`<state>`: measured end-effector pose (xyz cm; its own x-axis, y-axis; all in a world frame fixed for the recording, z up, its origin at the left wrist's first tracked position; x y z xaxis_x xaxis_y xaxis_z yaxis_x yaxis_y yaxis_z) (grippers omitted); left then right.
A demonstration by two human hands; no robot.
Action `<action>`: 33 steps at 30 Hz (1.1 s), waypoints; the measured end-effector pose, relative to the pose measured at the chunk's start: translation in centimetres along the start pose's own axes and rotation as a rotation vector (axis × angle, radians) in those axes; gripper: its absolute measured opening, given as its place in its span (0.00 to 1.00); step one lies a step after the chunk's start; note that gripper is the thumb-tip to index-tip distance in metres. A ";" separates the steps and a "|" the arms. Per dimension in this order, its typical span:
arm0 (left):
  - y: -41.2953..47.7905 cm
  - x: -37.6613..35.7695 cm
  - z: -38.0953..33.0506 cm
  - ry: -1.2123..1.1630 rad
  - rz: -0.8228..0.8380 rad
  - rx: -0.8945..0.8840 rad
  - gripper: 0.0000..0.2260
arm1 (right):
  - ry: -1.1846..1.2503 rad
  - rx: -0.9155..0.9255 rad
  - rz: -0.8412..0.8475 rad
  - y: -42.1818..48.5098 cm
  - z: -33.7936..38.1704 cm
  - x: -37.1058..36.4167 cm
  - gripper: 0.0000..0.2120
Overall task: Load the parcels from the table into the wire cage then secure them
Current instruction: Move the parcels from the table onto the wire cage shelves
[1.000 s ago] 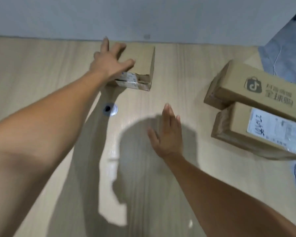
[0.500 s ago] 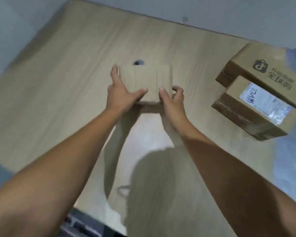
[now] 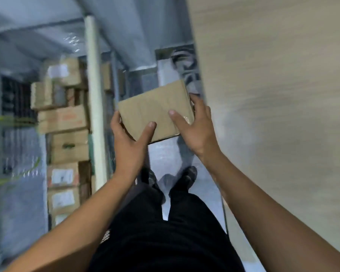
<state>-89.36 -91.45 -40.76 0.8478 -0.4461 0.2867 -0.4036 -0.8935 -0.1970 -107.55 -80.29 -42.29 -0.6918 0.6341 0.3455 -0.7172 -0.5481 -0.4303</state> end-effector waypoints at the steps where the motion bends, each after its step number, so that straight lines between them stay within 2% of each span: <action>1: -0.3 3.2 1.3 -0.016 -0.073 0.031 0.37 | -0.039 0.013 0.065 -0.6 0.9 -3.2 0.34; 7: -6.2 18.7 10.9 -0.155 -0.548 0.247 0.41 | -0.379 0.170 0.462 -5.6 4.8 -21.6 0.30; 11: -12.6 25.8 18.2 -0.325 -0.778 0.441 0.42 | -0.638 0.271 0.712 -11.0 4.0 -32.6 0.25; 13: -15.2 27.8 21.3 -0.395 -0.822 0.540 0.39 | -0.756 0.309 0.833 -12.9 2.7 -37.4 0.26; 16: -17.7 29.5 25.9 -0.412 -0.906 0.621 0.42 | -0.910 0.255 1.026 -14.1 -0.9 -44.1 0.35; 19: -17.7 28.4 32.5 -0.556 -0.958 0.738 0.42 | -1.052 0.245 1.169 -12.8 -5.3 -50.4 0.40; 21: -16.7 27.7 36.8 -0.643 -0.973 0.781 0.44 | -1.130 0.254 1.253 -11.6 -8.9 -54.1 0.41; 23: -15.3 27.4 41.2 -0.675 -0.968 0.798 0.41 | -1.195 0.250 1.315 -9.8 -12.5 -57.2 0.39; 25: -13.9 27.4 45.5 -0.629 -0.957 0.801 0.35 | -1.271 0.254 1.363 -7.7 -15.8 -59.8 0.39; 30: -11.2 25.3 54.6 -0.607 -0.927 0.874 0.36 | -1.608 0.493 1.327 -2.9 -21.5 -63.3 0.45; 33: -11.4 24.3 58.1 -0.661 -0.937 0.899 0.38 | -1.588 0.564 1.367 -2.8 -23.8 -64.7 0.52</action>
<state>-44.13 -89.10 -86.02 0.7743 0.5966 0.2112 0.5118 -0.3940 -0.7634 -58.79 -106.81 -83.32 0.0852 -0.8819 0.4637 0.4116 -0.3927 -0.8224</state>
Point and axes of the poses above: each hand's wrist, its own y-axis towards the middle knuckle, its own x-axis out of the back of the hand, z = x × y, the point moved 8 cm from there along y, towards the middle knuckle, and after that the axes turned 4 degrees about -x, right-handed, at the moved point
